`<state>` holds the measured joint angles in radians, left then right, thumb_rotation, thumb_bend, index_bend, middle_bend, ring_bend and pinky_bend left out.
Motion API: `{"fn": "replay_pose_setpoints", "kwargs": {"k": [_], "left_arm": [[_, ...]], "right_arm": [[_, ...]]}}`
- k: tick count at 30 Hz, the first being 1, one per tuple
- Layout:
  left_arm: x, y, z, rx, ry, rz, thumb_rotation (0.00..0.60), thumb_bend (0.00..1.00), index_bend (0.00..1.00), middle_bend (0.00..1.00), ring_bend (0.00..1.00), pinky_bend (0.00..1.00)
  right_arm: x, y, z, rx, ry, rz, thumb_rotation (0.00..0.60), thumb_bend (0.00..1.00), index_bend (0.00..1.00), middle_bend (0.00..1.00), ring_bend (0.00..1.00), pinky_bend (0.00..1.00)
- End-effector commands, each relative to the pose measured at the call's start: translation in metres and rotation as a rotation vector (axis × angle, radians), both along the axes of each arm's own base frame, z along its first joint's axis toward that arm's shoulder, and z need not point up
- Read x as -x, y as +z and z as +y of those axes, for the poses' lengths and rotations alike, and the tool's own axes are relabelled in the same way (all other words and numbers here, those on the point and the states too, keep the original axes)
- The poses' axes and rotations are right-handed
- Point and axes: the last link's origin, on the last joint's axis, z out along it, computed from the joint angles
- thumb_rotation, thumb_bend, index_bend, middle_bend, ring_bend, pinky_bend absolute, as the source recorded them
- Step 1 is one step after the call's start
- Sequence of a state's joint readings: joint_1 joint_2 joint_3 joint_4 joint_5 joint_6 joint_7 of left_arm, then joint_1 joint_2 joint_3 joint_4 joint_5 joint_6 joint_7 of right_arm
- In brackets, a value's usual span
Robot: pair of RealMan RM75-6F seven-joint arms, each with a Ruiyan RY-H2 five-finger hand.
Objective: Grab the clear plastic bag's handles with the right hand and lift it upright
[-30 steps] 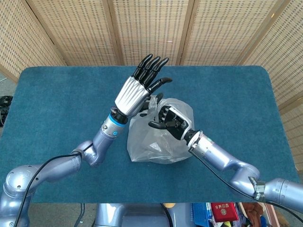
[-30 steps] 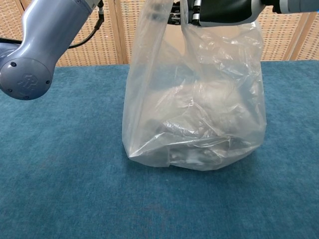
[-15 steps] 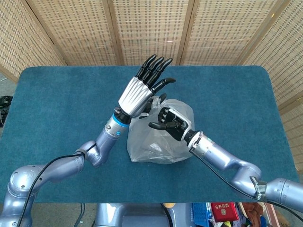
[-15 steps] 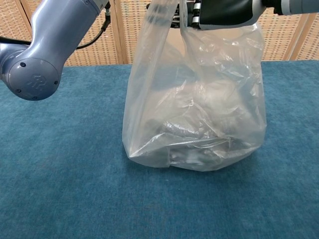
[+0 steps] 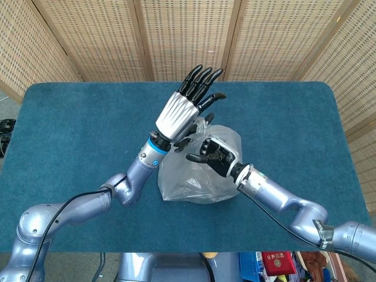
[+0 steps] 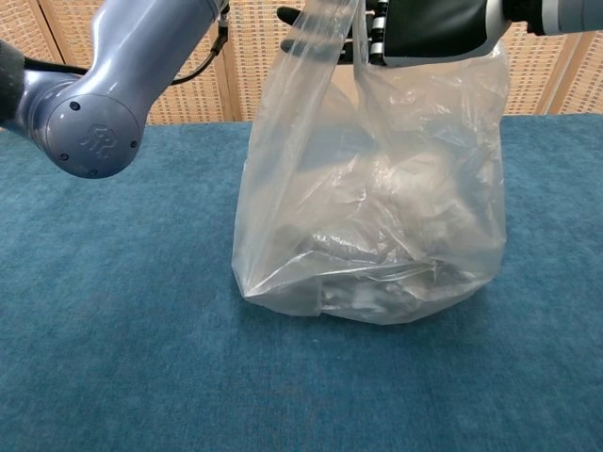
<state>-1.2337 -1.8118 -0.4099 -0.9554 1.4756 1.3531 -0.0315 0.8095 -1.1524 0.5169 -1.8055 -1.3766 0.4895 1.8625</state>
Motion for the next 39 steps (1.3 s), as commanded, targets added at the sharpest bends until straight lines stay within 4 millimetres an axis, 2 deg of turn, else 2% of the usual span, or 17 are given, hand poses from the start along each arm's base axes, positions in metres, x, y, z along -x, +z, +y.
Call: {"fn": "replay_pose_setpoints", "kwargs": {"k": [1, 6, 19, 22, 24, 26, 27, 30, 34, 39], "left_arm": [[0.003, -0.001, 0.000, -0.002, 0.001, 0.005, 0.600, 0.41, 0.29, 0.00, 0.00, 0.02], [0.008, -0.002, 0.001, 0.001, 0.008, 0.007, 0.600, 0.41, 0.29, 0.00, 0.00, 0.02], [0.012, 0.000, 0.006, 0.001, 0.020, 0.003, 0.600, 0.41, 0.28, 0.00, 0.00, 0.02], [0.010, 0.001, 0.007, 0.004, 0.020, 0.003, 0.600, 0.41, 0.23, 0.00, 0.00, 0.02], [0.009, 0.001, 0.007, 0.007, 0.026, -0.001, 0.600, 0.40, 0.12, 0.00, 0.00, 0.02], [0.010, 0.001, 0.008, 0.012, 0.029, 0.003, 0.600, 0.37, 0.01, 0.00, 0.00, 0.02], [0.010, 0.001, 0.008, 0.013, 0.030, 0.006, 0.600, 0.35, 0.00, 0.00, 0.00, 0.02], [0.013, 0.002, 0.009, 0.021, 0.040, 0.016, 0.600, 0.25, 0.00, 0.00, 0.00, 0.02], [0.015, 0.005, 0.011, 0.032, 0.057, 0.024, 0.600, 0.19, 0.00, 0.00, 0.00, 0.02], [0.021, 0.008, 0.012, 0.030, 0.070, 0.055, 0.600, 0.13, 0.00, 0.00, 0.00, 0.01]], "right_arm": [[0.000, 0.000, 0.002, -0.011, 0.005, 0.004, 0.600, 0.14, 0.16, 0.51, 0.27, 0.21], [0.000, 0.000, 0.001, -0.015, 0.009, 0.006, 0.600, 0.16, 0.16, 0.52, 0.32, 0.39], [0.000, 0.000, 0.001, -0.030, 0.022, 0.011, 0.600, 0.18, 0.16, 0.56, 0.41, 0.42], [0.000, 0.002, 0.000, -0.028, 0.018, 0.009, 0.600, 0.18, 0.16, 0.59, 0.42, 0.42], [0.001, 0.002, 0.000, -0.028, 0.015, 0.008, 0.600, 0.19, 0.16, 0.61, 0.42, 0.42], [0.002, 0.002, 0.000, -0.026, 0.013, 0.010, 0.600, 0.20, 0.16, 0.62, 0.42, 0.42], [0.002, 0.002, 0.000, -0.025, 0.012, 0.010, 0.600, 0.20, 0.16, 0.63, 0.42, 0.42], [0.003, 0.003, -0.001, -0.024, 0.005, 0.014, 0.600, 0.21, 0.16, 0.66, 0.42, 0.42], [0.004, 0.003, -0.001, -0.020, 0.002, 0.020, 0.600, 0.22, 0.16, 0.67, 0.42, 0.42], [0.006, 0.005, -0.003, -0.014, -0.007, 0.022, 0.600, 0.25, 0.24, 0.67, 0.42, 0.42]]}}
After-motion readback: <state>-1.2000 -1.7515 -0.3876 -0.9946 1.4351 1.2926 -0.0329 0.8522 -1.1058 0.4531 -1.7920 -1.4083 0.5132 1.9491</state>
